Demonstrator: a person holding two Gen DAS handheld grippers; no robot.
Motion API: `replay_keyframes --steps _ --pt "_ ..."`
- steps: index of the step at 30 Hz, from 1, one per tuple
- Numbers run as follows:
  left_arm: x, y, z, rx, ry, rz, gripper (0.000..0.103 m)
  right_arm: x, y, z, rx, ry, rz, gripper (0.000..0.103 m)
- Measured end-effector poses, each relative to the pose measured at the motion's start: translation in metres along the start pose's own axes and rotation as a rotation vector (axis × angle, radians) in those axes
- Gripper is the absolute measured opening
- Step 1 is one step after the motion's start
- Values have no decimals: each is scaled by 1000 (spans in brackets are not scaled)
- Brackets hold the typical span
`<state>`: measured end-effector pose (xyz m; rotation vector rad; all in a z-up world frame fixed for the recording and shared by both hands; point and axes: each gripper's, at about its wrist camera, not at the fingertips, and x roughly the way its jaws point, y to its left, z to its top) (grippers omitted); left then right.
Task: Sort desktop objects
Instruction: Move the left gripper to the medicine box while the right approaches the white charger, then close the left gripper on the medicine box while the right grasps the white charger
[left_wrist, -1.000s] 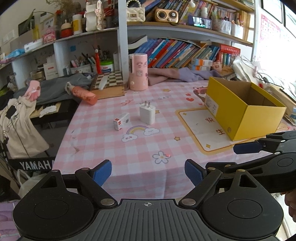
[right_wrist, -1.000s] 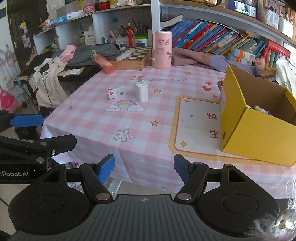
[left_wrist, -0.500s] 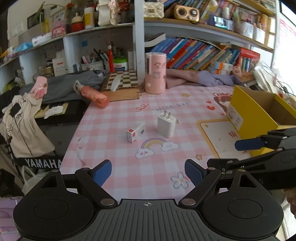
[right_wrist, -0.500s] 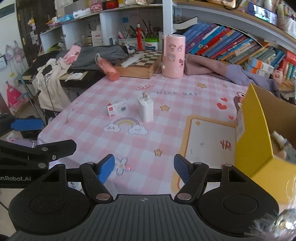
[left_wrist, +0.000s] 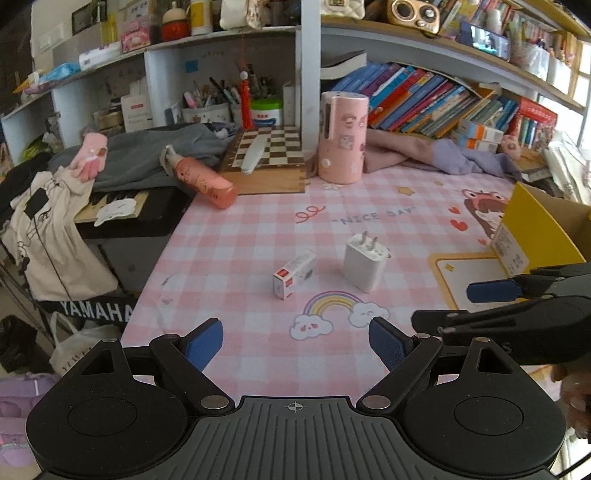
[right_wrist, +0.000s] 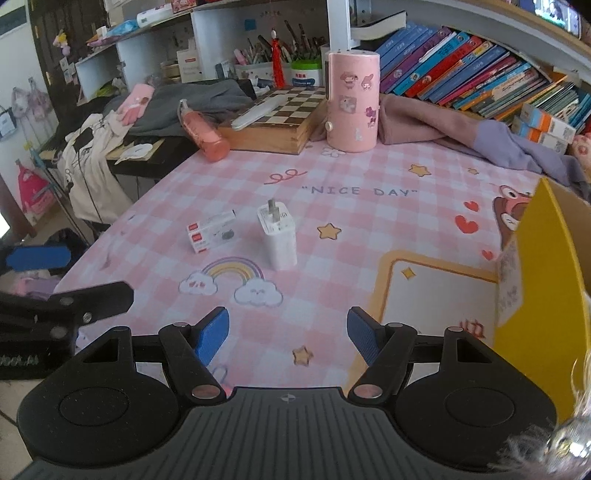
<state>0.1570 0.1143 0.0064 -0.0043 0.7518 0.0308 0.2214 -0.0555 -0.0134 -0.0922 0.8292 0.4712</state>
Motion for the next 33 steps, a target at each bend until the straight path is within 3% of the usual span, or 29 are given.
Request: replay_keyframes --steps 14,21,29,33 --pt "22 15 19 -47 35 87 89 61 -1 35 -14 46 74 63" --pt "32 17 23 -65 61 115 89 89 -5 49 -5 73 98 50" --pt "43 16 28 -74 85 143 89 116 -5 59 -38 104 124 45" --pt "51 14 31 -77 97 142 89 119 -5 63 -76 95 114 30"
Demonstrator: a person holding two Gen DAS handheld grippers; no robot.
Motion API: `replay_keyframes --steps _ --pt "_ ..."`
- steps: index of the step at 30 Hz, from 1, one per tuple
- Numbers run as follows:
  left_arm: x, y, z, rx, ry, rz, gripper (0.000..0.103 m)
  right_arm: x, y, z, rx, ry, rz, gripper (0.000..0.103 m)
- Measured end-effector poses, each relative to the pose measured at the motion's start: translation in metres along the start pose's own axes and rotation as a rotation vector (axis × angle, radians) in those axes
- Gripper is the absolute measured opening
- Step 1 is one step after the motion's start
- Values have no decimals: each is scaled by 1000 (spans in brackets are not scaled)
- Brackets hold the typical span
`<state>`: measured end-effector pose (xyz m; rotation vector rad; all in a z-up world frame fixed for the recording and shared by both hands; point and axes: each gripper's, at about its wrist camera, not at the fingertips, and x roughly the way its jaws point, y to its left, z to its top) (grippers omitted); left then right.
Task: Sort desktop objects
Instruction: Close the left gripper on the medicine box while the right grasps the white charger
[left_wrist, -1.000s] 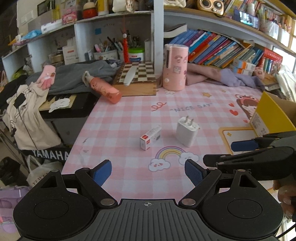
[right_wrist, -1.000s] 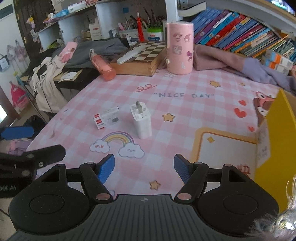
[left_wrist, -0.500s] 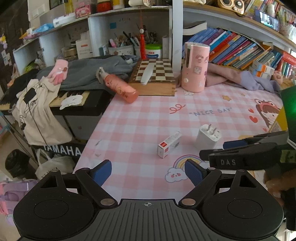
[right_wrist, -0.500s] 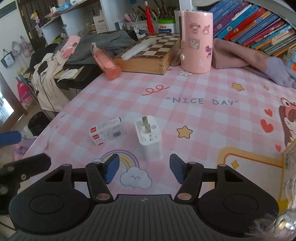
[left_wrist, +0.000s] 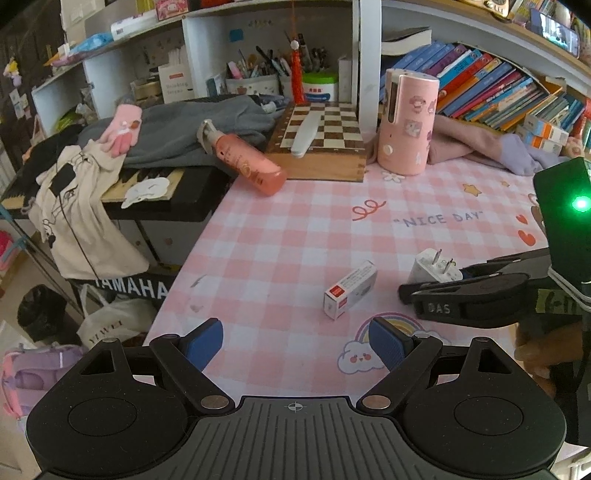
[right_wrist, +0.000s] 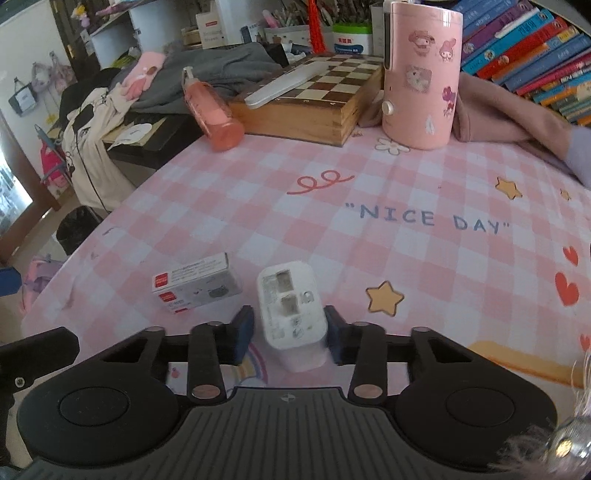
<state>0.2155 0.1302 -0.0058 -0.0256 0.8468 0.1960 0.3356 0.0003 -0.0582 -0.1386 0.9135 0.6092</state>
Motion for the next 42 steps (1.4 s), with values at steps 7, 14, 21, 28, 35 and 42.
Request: replay_keyframes --steps 7,14,21,28,35,42 --pt "15 -15 7 23 13 -28 89 -8 -20 -1 40 -24 -12 26" --pt "36 -35 15 70 22 -66 89 -34 -49 -9 94 -54 -65 26" --pt "52 -44 22 81 17 -67 89 -57 -68 -21 158 -52 -70 26" --pt "68 -45 20 101 22 -53 89 -68 -71 -28 151 -50 -62 26" --pt "85 -37 19 49 45 -44 69 -70 -72 -28 132 -53 -62 26" --pt "90 -33 14 30 52 -74 34 -68 -69 -26 108 -49 -57 26"
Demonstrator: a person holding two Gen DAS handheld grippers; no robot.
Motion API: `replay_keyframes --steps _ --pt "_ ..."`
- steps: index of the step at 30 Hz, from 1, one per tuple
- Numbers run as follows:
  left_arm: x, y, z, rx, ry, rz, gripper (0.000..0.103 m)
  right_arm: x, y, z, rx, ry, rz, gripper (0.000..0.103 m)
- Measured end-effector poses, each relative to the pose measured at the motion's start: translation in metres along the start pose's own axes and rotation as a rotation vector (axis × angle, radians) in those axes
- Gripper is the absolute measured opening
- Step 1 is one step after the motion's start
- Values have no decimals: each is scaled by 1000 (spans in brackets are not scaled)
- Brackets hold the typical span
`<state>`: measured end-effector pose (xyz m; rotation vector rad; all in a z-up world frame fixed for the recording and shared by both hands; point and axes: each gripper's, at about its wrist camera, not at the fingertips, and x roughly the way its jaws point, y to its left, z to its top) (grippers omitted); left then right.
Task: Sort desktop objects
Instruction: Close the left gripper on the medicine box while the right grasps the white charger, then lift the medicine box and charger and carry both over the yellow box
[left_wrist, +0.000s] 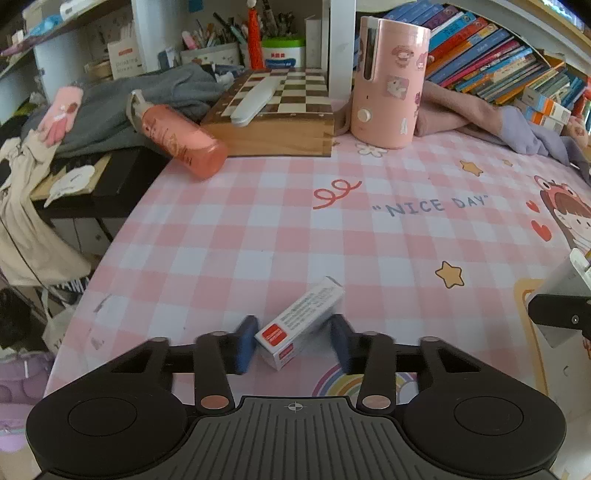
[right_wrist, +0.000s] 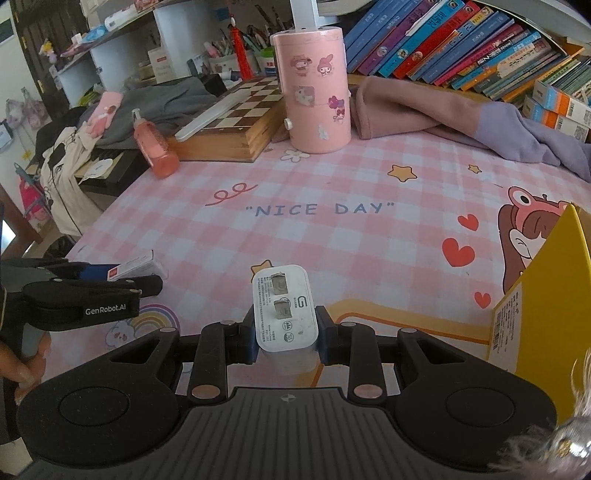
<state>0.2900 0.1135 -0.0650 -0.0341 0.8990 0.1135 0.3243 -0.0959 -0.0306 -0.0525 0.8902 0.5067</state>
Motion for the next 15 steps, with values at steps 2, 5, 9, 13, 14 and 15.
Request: replay_keyframes --steps 2,5,9,13,14,15 --pt "0 0 0 3 -7 -4 21 0 0 0 2 3 0 26" --pt "0 1 2 -8 -4 -8 13 1 -1 -1 4 7 3 26" --pt "-4 4 3 -43 3 -39 13 1 0 -1 3 3 2 26" --pt "-19 1 5 -53 -26 -85 13 -2 1 -3 1 -7 -3 26" --pt "-24 0 6 -52 -37 -94 13 -4 1 -3 1 -10 -5 26" --pt "-29 -1 8 -51 -49 -103 13 -6 1 -3 3 -14 -7 26"
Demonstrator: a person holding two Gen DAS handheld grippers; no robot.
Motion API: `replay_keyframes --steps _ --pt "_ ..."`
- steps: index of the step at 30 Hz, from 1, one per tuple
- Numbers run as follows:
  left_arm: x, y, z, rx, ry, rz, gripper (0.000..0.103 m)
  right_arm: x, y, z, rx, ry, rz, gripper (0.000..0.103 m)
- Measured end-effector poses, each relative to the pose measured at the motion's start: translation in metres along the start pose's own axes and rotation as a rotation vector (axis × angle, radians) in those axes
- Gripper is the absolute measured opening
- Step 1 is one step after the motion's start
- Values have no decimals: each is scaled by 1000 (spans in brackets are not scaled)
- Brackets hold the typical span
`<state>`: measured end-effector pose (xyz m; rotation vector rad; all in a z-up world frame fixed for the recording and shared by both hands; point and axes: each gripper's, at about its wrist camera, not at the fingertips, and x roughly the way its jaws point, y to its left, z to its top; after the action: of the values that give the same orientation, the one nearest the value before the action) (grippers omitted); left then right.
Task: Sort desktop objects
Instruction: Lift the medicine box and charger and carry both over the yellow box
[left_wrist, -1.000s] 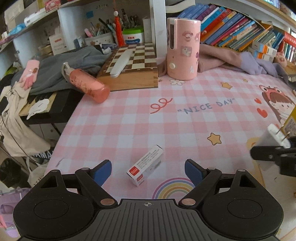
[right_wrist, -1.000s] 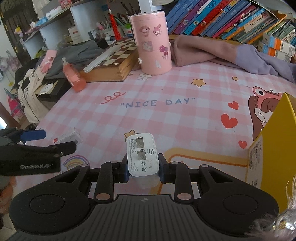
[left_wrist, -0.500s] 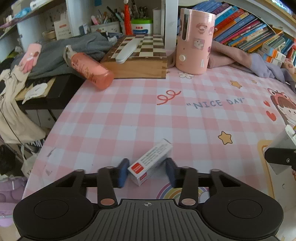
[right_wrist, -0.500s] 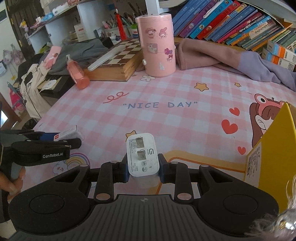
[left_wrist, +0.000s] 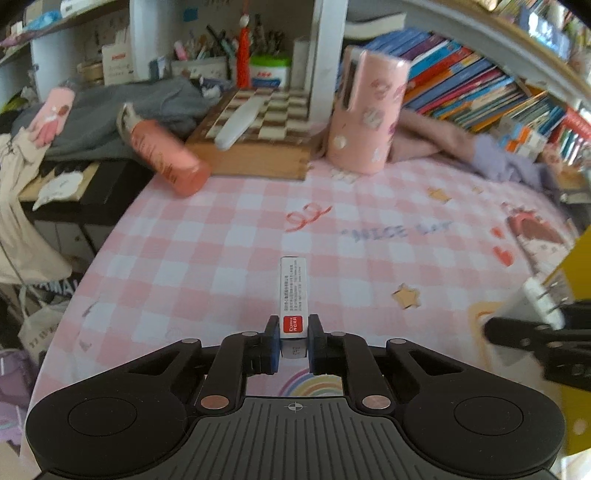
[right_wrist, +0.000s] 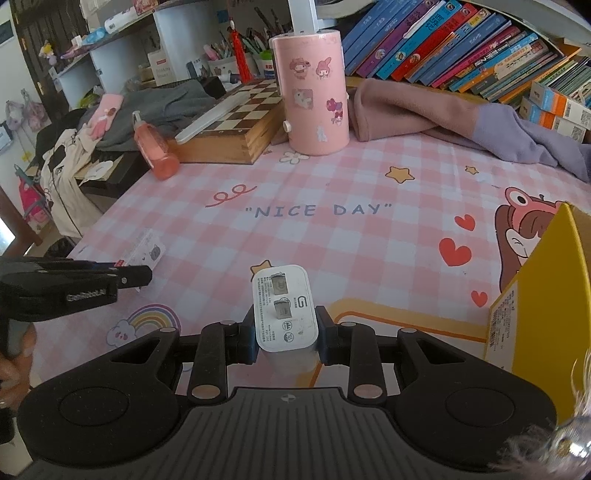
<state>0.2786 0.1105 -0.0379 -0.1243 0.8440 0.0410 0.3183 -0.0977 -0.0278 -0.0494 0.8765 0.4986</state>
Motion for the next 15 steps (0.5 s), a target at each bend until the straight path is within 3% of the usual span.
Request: replay_keyframes --steps 15 --pt "-69 -14 -1 20 -122 -112 13 -42 13 -8 27 -80 -18 26"
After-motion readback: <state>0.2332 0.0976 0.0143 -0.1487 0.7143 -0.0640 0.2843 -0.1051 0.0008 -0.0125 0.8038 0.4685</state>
